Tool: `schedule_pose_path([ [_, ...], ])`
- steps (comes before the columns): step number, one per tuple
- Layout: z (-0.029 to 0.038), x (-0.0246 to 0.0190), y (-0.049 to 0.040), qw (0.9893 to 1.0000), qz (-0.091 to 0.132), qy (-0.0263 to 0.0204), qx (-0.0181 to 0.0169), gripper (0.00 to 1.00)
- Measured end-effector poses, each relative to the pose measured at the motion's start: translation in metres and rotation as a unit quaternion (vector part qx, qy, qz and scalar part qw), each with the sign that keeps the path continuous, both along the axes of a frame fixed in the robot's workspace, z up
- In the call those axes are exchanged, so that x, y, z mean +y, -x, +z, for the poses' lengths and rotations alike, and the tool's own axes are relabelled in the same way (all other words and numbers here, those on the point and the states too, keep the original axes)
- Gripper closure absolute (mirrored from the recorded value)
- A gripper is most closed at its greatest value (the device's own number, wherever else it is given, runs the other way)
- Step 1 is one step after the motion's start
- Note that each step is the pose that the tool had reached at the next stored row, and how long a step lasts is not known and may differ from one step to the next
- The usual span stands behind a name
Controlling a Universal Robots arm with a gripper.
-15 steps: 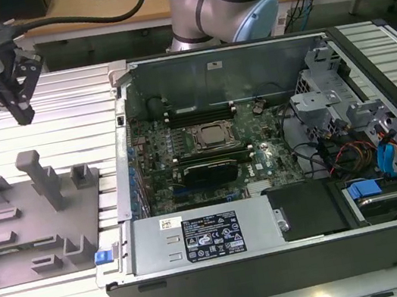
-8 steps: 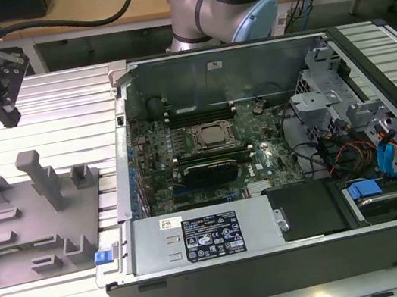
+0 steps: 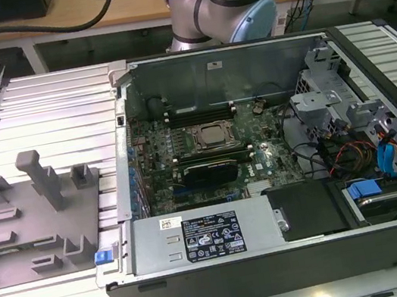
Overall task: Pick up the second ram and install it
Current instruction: 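Reach for the second ram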
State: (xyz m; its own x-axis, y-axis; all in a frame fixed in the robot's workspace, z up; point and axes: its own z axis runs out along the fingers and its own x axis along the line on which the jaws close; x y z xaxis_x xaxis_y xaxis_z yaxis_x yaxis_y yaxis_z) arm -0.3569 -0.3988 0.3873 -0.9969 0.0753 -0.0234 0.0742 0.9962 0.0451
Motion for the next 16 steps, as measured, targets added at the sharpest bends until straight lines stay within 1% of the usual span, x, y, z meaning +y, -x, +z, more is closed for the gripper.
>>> schedule_pose_path([
  [1,-0.0001,0.0,0.0019,1.0,0.0,0.0,0.0,0.89],
  [3,-0.0003,0.0,0.0089,1.0,0.0,0.0,0.0,0.89],
  [5,-0.0004,0.0,0.013,1.0,0.0,0.0,0.0,0.89],
  [6,-0.0005,0.0,0.017,1.0,0.0,0.0,0.0,0.89],
  [7,-0.0006,0.0,0.0219,1.0,0.0,0.0,0.0,0.89],
  [8,-0.0007,0.0,0.0296,1.0,0.0,0.0,0.0,0.89],
  [10,-0.0008,0.0,0.0374,1.0,0.0,0.0,0.0,0.89],
  [11,-0.0009,0.0,0.0427,1.0,0.0,0.0,0.0,0.89],
  [12,-0.001,0.0,0.0515,1.0,0.0,0.0,0.0,0.89],
  [14,-0.0011,-0.0007,0.0527,1.0,0.0,0.0002,0.0,0.89],
  [16,-0.0015,-0.004,0.0528,1.0,0.0,0.0009,0.0,0.89],
])
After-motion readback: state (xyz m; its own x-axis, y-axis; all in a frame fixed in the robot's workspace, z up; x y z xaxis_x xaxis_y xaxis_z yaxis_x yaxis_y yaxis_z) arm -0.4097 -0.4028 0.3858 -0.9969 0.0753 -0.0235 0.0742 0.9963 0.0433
